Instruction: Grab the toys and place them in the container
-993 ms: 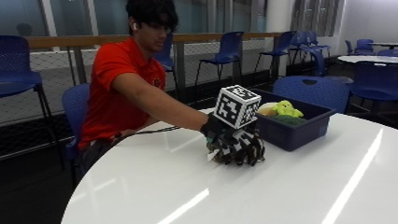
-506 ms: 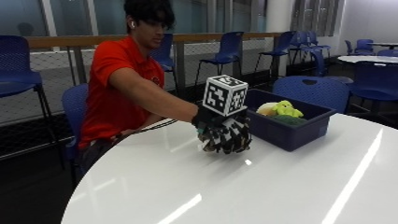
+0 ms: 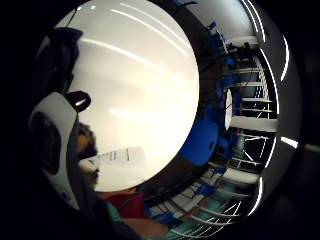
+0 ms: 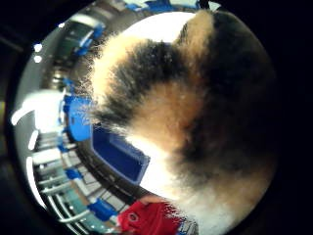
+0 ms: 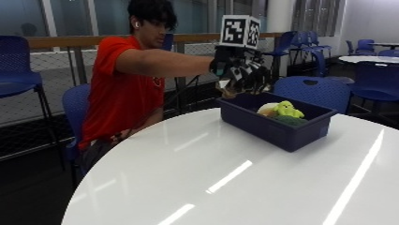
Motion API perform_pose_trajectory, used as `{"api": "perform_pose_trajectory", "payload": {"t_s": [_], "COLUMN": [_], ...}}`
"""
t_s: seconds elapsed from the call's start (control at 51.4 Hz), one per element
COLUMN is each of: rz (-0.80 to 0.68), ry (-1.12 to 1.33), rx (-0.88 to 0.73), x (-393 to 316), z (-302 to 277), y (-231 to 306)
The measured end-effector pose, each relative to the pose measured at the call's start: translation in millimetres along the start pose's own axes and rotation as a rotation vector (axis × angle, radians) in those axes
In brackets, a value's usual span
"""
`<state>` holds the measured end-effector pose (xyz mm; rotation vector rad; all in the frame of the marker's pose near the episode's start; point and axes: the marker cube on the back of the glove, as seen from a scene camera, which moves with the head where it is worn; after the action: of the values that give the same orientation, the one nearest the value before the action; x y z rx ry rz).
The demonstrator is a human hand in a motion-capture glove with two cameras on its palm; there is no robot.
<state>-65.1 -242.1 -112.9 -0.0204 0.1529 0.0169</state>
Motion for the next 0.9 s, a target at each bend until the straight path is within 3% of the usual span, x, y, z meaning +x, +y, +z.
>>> {"api": "perform_pose_trajectory", "payload": {"t_s": [0.292,0.681,0.779,0.837,0.895], "rz": [-0.099,-0.172,-0.162,-0.225,-0.379], "ry": [-0.031,-0.038,-0.038,-0.032,-0.055], "rx": [0.057,-0.015,-0.103,-0.161,-0.163], "x": [-90.5,-162.0,-163.6,-161.9,-156.7], "z": [-57.1,-53.8,-46.9,-42.5,-41.5], "y": [-11.4,-18.2,-18.1,-15.1,-9.6]}}
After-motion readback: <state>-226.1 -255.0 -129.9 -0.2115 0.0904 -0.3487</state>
